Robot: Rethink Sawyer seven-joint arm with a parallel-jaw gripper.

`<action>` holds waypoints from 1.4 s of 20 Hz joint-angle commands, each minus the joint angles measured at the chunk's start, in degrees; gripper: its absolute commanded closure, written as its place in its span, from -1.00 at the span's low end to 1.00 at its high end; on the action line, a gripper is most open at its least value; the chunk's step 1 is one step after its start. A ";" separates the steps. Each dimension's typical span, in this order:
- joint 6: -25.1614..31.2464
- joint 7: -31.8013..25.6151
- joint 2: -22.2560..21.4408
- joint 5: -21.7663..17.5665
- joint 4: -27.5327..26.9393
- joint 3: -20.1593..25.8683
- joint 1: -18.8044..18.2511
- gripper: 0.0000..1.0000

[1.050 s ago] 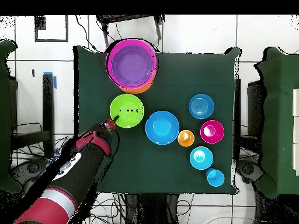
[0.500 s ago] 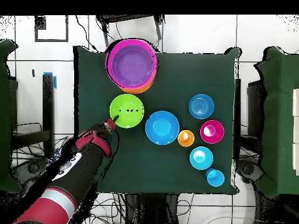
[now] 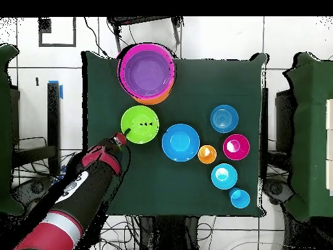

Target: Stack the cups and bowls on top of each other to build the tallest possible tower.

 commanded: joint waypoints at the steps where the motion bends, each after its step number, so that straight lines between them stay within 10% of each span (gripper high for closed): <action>1: 3.57 8.74 0.98 1.90 -4.20 4.15 0.74 -1.00; 10: 4.99 8.16 0.63 1.75 -4.36 4.10 0.63 -1.00; 11: 4.99 8.18 0.70 1.76 -4.41 3.97 0.65 1.00; 28: 5.52 8.06 0.83 1.54 -5.04 3.28 1.00 1.00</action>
